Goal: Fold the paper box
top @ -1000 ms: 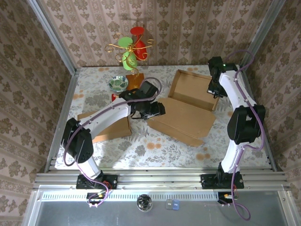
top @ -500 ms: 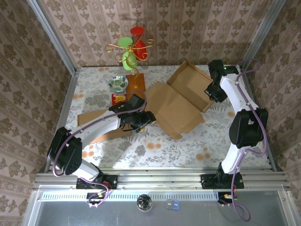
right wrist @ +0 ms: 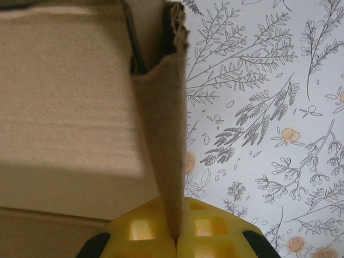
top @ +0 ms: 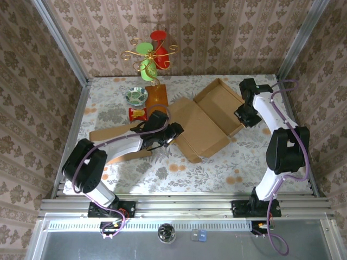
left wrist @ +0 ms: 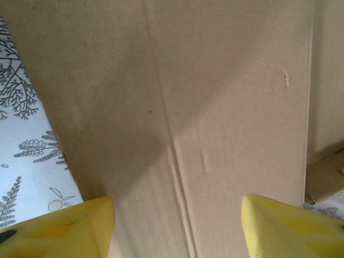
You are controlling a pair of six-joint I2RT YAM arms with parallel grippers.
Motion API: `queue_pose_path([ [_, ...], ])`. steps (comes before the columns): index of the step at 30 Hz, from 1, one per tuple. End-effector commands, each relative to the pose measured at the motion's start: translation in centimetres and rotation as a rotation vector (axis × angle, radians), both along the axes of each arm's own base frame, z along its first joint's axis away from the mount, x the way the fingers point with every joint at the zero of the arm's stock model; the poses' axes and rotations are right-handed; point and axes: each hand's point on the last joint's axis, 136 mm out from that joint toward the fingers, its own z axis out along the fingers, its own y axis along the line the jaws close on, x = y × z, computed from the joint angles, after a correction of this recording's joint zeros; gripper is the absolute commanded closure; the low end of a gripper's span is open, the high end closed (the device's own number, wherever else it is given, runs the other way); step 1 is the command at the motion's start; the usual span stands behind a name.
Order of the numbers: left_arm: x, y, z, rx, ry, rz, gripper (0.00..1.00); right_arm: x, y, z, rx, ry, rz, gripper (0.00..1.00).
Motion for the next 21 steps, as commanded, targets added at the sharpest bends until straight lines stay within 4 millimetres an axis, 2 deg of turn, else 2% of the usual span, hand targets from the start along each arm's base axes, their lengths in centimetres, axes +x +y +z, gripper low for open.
queue_pose_path([
  [1, 0.3, 0.2, 0.0, 0.037, 0.010, -0.017, 0.37, -0.1, 0.1, 0.9, 0.024, -0.044, -0.034, 1.00],
  [5, -0.2, 1.7, -0.3, 0.072, 0.001, 0.018, 0.35, -0.2, 0.2, 0.5, 0.047, -0.042, -0.047, 1.00],
  [16, -0.8, 2.9, -1.3, 0.075, 0.027, 0.035, 0.34, 0.0, 0.1, 0.3, 0.055, -0.037, -0.046, 1.00],
  [21, -0.1, 1.8, -1.4, 0.019, 0.008, 0.031, 0.38, -0.1, 0.2, -0.1, 0.069, -0.035, -0.051, 1.00],
])
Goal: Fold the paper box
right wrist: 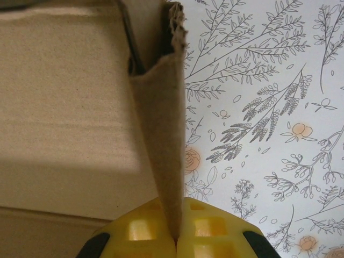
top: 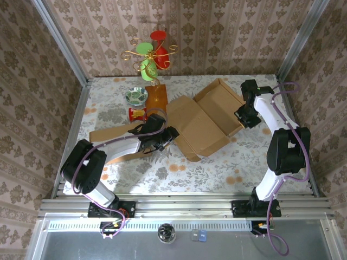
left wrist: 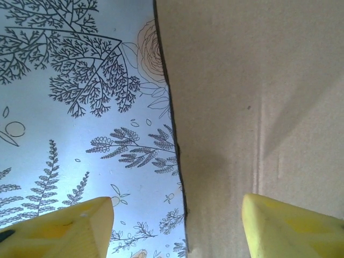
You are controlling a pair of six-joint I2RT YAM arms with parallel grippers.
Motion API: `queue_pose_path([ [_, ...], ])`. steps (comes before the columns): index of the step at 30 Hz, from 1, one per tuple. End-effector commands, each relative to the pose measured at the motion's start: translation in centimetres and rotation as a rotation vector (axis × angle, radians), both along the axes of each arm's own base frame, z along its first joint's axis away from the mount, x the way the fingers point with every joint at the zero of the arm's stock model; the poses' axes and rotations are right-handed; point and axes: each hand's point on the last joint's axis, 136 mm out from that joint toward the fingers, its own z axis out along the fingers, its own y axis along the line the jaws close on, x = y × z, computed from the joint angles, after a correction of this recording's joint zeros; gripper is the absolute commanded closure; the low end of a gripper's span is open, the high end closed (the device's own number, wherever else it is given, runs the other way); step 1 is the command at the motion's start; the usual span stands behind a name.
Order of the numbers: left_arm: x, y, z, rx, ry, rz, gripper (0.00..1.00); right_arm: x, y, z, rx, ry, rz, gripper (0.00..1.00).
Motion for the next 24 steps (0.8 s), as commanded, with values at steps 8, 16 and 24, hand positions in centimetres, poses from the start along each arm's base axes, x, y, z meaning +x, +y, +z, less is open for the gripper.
queue_pose_path([
  [8, 2.4, -2.0, 1.6, -0.062, -0.104, -0.017, 0.56, -0.6, 0.3, -0.1, 0.039, -0.011, -0.038, 1.00],
  [16, 2.6, -1.2, 3.9, 0.032, -0.163, -0.046, 0.88, -1.8, 0.5, -1.2, 0.053, 0.007, -0.071, 1.00],
  [24, 2.0, 0.1, 6.3, 0.182, -0.180, -0.132, 1.00, -3.8, 1.8, -2.3, 0.101, 0.009, -0.152, 0.87],
])
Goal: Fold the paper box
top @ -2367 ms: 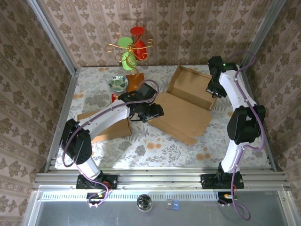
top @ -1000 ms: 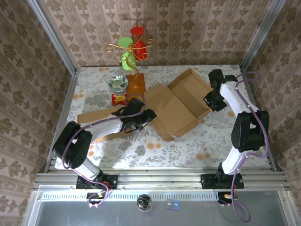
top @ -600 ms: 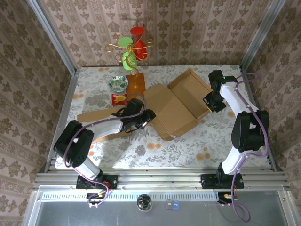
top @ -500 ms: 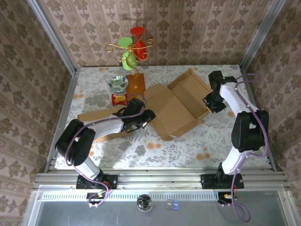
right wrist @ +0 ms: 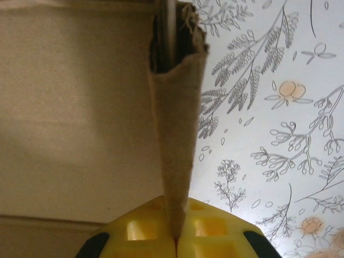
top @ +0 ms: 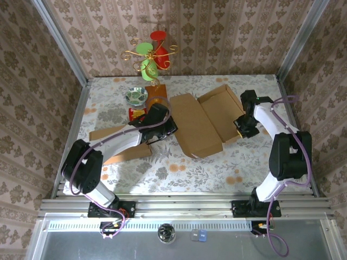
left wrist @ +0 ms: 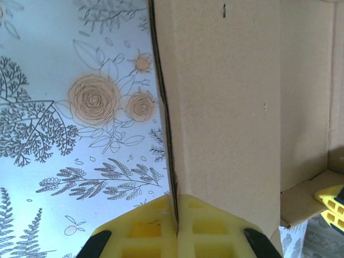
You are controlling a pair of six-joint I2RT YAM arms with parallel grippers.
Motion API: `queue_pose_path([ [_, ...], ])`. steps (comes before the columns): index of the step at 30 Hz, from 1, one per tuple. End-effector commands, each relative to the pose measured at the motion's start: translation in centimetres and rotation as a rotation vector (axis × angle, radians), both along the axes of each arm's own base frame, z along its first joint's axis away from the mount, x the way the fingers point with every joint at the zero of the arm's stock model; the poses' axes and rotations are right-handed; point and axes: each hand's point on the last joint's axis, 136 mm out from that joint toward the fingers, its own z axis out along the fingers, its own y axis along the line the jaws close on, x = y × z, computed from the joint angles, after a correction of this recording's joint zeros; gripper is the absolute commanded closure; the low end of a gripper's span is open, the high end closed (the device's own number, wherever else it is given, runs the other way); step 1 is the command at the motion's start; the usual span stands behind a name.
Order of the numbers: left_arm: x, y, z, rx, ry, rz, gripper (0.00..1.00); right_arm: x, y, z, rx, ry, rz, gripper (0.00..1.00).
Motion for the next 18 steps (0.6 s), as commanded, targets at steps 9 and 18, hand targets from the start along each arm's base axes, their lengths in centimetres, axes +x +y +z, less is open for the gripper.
queue_pose_path([
  [9, -0.6, 1.9, 4.2, 0.305, -0.056, -0.243, 1.00, -0.1, 3.3, 2.0, 0.122, -0.111, -0.034, 0.55],
  [18, 0.8, 2.0, 6.6, 0.530, -0.089, -0.442, 1.00, 2.0, 4.9, 8.0, 0.135, -0.302, 0.075, 0.50],
])
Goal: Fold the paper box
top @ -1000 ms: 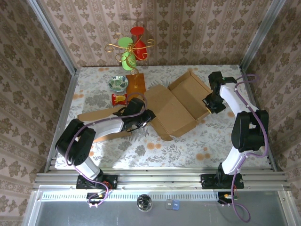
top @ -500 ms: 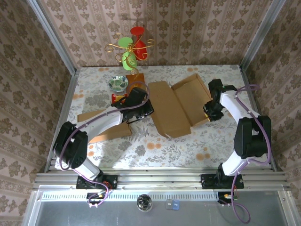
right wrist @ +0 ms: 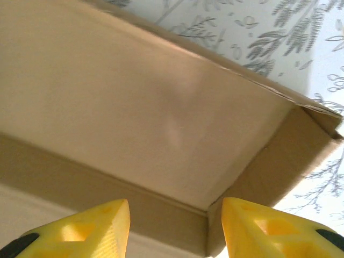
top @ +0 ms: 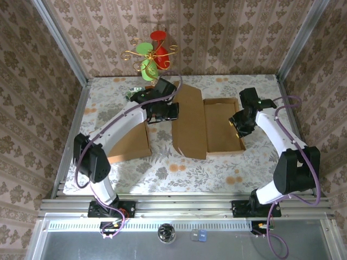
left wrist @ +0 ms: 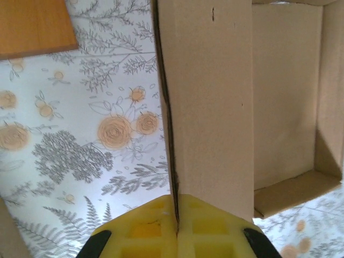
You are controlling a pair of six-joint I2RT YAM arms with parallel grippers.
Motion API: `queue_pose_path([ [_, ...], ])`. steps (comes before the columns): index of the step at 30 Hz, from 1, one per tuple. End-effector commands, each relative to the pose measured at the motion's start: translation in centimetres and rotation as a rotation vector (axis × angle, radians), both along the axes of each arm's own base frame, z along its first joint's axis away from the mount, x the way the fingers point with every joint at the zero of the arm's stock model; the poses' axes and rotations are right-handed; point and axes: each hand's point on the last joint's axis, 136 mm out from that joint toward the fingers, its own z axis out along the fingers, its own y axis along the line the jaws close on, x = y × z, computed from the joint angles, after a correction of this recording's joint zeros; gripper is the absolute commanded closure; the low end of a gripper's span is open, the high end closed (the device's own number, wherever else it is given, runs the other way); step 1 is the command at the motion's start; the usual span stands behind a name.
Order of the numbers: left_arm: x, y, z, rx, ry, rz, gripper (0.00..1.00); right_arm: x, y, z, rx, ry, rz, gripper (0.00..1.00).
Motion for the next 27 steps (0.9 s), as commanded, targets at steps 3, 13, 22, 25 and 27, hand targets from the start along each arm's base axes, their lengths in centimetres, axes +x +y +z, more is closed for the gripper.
queue_pose_path([
  [3, -0.1, 2.6, 0.9, 0.302, -0.044, -0.150, 1.00, 2.3, 1.7, 5.6, 0.016, -0.205, 0.091, 0.50],
  [13, 4.1, 1.2, 5.5, 0.621, -0.320, -0.351, 1.00, 6.0, 6.7, 12.7, 0.197, -0.435, 0.218, 0.50],
  [22, 4.4, -3.6, 8.9, 0.752, -0.595, -0.600, 1.00, 8.5, 8.3, 18.7, 0.389, -0.611, 0.108, 0.49],
  [25, 4.3, -4.5, 9.4, 0.772, -0.636, -0.634, 1.00, 9.2, 8.5, 20.1, 0.433, -0.653, 0.073, 0.47],
  [27, 4.0, -5.2, 9.2, 0.778, -0.649, -0.660, 1.00, 9.6, 8.5, 20.7, 0.451, -0.669, 0.056, 0.47],
])
